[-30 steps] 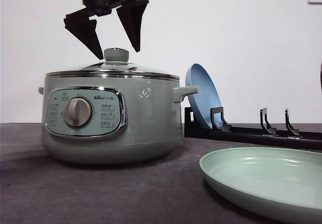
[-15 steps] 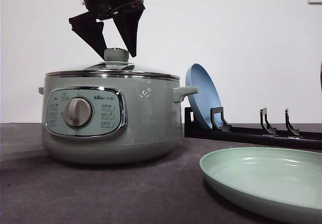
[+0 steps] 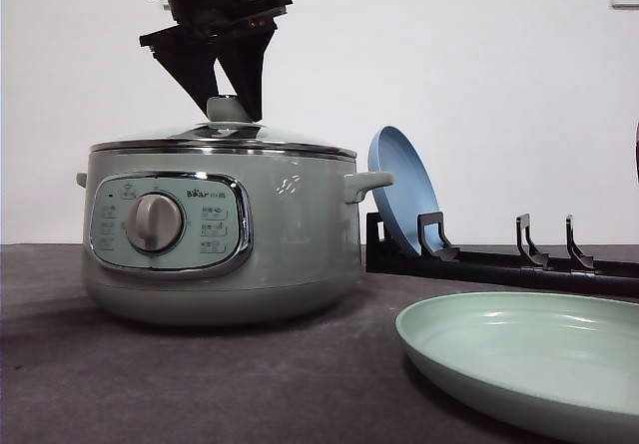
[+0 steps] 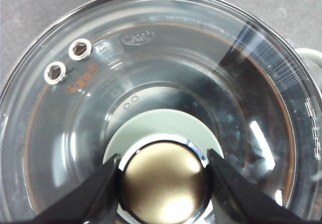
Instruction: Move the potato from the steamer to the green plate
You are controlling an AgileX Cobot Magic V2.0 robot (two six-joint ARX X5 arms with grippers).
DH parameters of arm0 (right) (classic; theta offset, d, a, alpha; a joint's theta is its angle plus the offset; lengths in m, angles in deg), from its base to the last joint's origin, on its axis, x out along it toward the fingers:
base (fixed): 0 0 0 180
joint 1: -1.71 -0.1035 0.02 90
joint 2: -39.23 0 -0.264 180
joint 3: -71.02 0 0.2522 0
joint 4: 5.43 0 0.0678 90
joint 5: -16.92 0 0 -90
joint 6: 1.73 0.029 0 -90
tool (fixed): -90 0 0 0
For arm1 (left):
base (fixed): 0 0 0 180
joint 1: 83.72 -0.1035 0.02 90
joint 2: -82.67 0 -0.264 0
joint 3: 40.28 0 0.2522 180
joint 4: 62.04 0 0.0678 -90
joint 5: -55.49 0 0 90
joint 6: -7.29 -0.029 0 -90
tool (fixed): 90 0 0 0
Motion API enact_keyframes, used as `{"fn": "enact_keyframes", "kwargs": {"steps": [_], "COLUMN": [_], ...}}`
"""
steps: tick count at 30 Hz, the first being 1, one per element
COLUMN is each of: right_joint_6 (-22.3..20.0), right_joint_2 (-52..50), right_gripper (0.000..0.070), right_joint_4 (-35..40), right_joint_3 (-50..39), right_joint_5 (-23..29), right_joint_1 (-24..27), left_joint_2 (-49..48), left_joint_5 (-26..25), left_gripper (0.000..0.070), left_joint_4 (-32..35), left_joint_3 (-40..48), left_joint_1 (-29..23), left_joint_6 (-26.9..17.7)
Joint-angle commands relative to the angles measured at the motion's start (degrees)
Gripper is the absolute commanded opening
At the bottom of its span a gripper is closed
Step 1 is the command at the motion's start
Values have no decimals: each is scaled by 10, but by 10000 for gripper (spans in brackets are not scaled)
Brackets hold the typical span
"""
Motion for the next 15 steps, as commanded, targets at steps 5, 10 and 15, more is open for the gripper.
{"fn": "enact_keyframes", "kwargs": {"steps": [5,10,15], "right_joint_6": [-7,-7,-7], "right_joint_2": [2,2,2], "right_gripper": [700,700,700], "right_joint_4": [6,6,6], "right_joint_3": [10,10,10], "right_joint_5": [2,2,2], "right_joint_1": [-2,-2,-2], "left_joint_2": [14,14,14], "left_joint_5": [1,1,1], "left_gripper": [0,0,0], "left_joint_4": [-10,-34,-65], "left_joint_3": [-29,-74,-132], "left_joint_1": [5,5,5], "left_joint_6": [6,8,13]}}
